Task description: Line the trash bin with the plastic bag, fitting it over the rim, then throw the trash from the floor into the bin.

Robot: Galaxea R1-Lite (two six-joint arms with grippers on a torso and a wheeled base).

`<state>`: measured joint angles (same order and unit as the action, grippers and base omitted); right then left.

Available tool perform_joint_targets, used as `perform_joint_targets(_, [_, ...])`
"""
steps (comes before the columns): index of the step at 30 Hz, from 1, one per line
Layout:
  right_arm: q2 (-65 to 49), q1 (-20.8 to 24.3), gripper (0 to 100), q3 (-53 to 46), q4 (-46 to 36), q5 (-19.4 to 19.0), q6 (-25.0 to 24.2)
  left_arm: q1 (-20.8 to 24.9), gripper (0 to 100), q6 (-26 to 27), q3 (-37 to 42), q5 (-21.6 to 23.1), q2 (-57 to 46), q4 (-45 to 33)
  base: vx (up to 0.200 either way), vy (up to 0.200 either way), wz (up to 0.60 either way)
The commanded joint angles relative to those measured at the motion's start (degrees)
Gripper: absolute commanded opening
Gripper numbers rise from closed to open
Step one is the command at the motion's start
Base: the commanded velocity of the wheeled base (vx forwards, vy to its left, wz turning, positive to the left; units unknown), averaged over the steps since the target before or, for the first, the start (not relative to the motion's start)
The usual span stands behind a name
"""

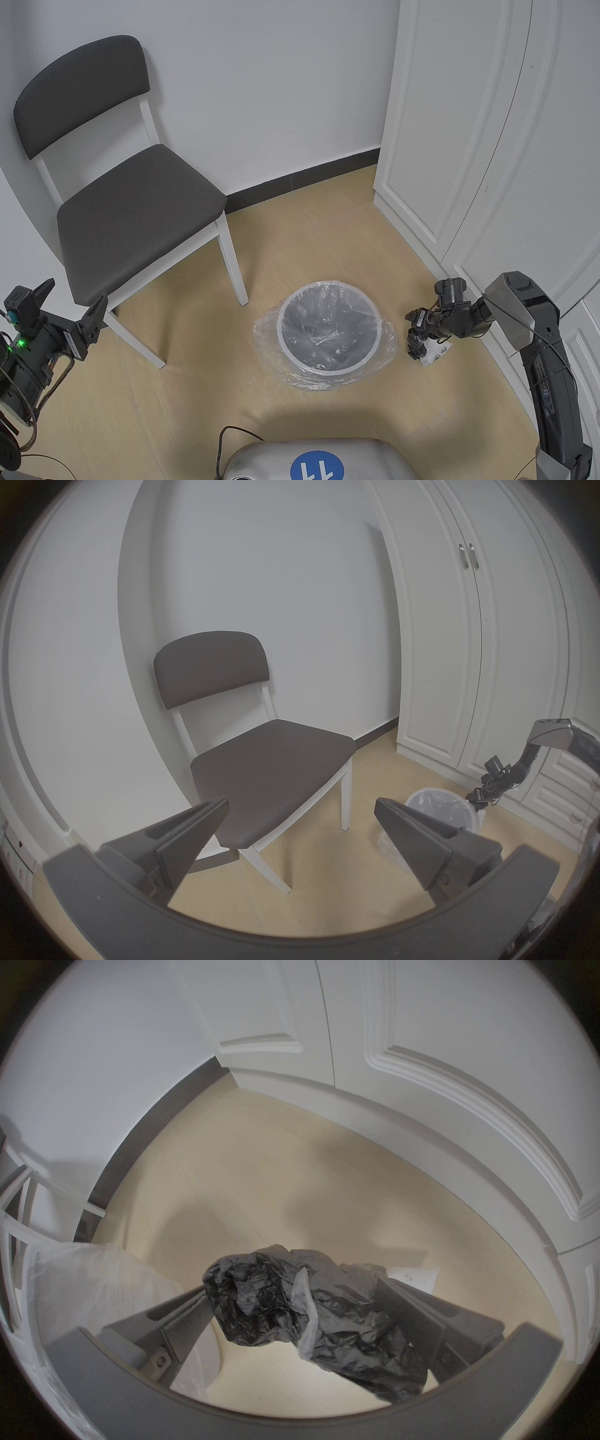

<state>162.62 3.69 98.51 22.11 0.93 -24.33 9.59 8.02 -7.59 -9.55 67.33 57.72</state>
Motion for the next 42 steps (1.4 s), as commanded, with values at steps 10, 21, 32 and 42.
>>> perform_joint_targets(10, [0.2, 0.0, 100, 1.6, -2.6, 0.0, -0.1, 1.0, 100, 0.0, 0.6, 0.0, 0.1, 0.0, 0.0, 0.0, 0.0])
perform_joint_targets(21, [0.2, 0.0, 0, 2.3, -4.4, 0.1, 0.0, 2.1, 100, 0.0, 1.0, -0.1, 0.3, 0.0, 0.0, 0.0, 0.0])
perform_joint_targets(32, [0.1, 0.1, 0, 2.0, -4.0, 0.5, 0.0, 3.6, 100, 0.1, 1.7, -0.1, 0.3, 0.0, 0.0, 0.0, 0.0])
perform_joint_targets(42, [-15.8, 0.3, 0, -13.6, 2.4, 2.6, -0.1, 8.2, 100, 7.0, 3.6, -0.9, -2.9, 0.4, 0.0, 0.0, 0.0])
